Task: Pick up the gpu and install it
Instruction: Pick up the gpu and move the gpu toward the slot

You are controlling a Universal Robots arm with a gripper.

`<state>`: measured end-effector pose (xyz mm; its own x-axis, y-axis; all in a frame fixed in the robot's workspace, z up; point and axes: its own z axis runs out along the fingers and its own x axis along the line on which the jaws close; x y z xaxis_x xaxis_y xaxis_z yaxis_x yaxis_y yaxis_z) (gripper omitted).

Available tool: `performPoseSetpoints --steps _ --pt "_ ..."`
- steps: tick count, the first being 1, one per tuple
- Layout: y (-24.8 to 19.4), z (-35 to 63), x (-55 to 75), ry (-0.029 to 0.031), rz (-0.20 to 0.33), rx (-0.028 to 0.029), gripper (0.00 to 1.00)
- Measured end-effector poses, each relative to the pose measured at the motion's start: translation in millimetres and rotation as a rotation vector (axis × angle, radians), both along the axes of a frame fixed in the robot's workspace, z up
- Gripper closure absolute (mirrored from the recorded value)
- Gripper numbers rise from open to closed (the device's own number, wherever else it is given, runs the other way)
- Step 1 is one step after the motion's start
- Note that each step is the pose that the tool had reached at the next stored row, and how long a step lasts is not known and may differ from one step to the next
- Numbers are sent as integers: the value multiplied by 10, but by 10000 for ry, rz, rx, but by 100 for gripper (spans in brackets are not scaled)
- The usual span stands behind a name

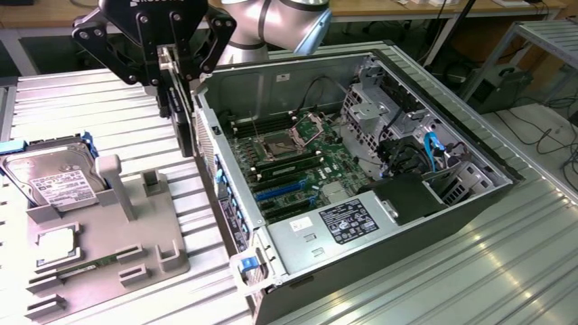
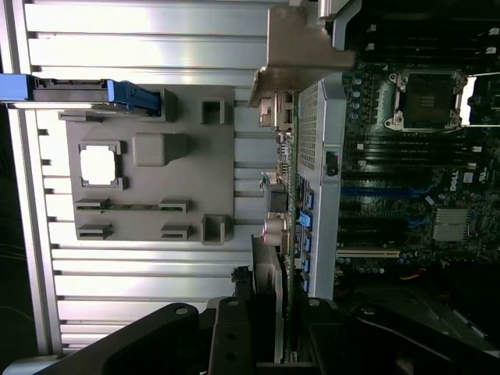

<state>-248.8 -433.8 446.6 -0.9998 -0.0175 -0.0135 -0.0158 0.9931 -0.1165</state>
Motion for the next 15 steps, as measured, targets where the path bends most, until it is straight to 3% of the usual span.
performPoseSetpoints --steps 15 --pt "0 0 71 -1 0 0 72"
